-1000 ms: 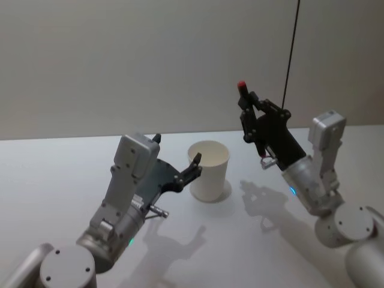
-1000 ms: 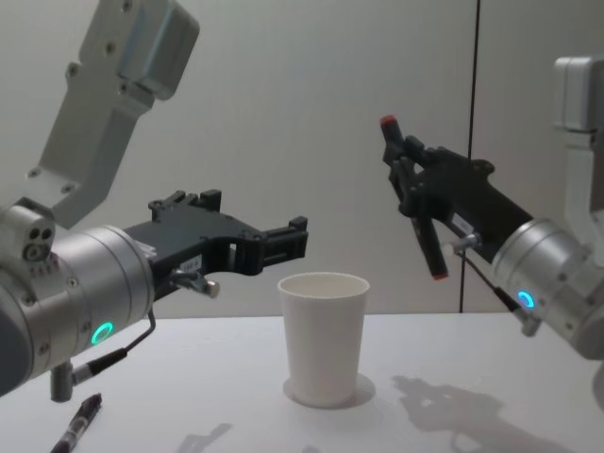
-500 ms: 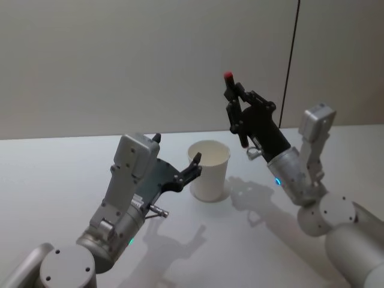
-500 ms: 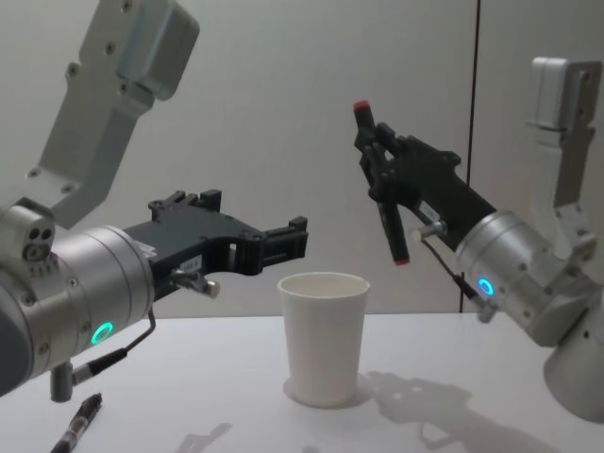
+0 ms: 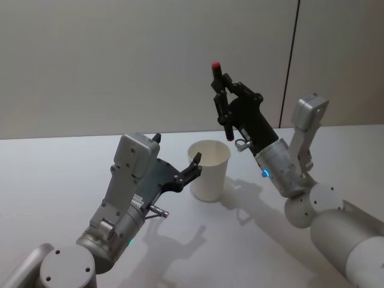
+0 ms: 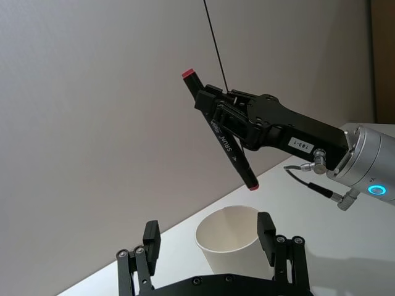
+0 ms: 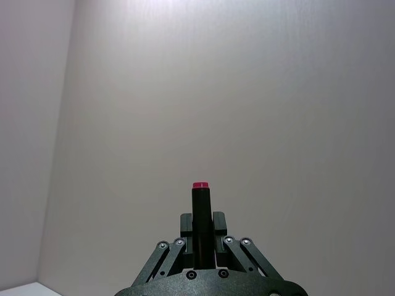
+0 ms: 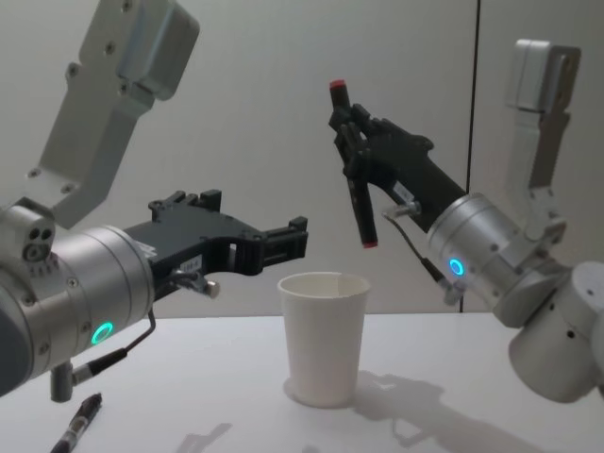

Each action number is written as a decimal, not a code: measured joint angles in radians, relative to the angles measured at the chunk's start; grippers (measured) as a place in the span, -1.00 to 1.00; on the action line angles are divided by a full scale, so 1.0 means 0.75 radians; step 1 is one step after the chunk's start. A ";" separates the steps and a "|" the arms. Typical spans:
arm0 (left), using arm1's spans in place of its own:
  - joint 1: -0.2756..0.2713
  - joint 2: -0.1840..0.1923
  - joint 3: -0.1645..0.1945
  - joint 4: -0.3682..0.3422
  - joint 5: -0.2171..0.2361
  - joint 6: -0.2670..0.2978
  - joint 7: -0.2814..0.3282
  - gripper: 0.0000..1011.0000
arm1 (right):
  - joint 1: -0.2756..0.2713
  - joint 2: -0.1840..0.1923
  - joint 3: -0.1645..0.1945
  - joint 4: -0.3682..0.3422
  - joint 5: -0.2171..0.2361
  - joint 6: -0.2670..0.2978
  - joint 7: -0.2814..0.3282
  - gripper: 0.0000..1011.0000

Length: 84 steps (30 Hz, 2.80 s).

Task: Place the pen into the pen holder.

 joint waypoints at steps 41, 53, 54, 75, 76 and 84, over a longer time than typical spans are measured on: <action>0.000 0.000 0.000 0.000 0.000 0.000 0.000 0.98 | 0.051 -0.036 0.078 0.154 0.015 -0.021 0.107 -0.07; 0.000 0.000 0.000 0.000 0.000 0.000 0.000 0.98 | 0.047 -0.034 0.089 0.155 -0.009 -0.028 0.097 0.67; 0.000 0.000 0.000 0.000 0.000 0.000 0.000 0.98 | 0.046 -0.034 0.090 0.155 -0.011 -0.028 0.096 0.74; 0.000 0.000 0.000 0.000 0.000 0.000 0.000 0.98 | -0.088 0.020 0.079 -0.059 -0.125 0.103 -0.069 0.98; 0.000 0.000 0.000 0.000 0.000 0.000 0.000 0.98 | -0.146 0.039 0.077 -0.171 -0.145 0.166 -0.102 0.98; 0.000 0.000 0.000 0.000 0.000 0.000 0.000 0.98 | -0.390 0.121 0.074 -0.633 -0.216 0.442 -0.227 0.98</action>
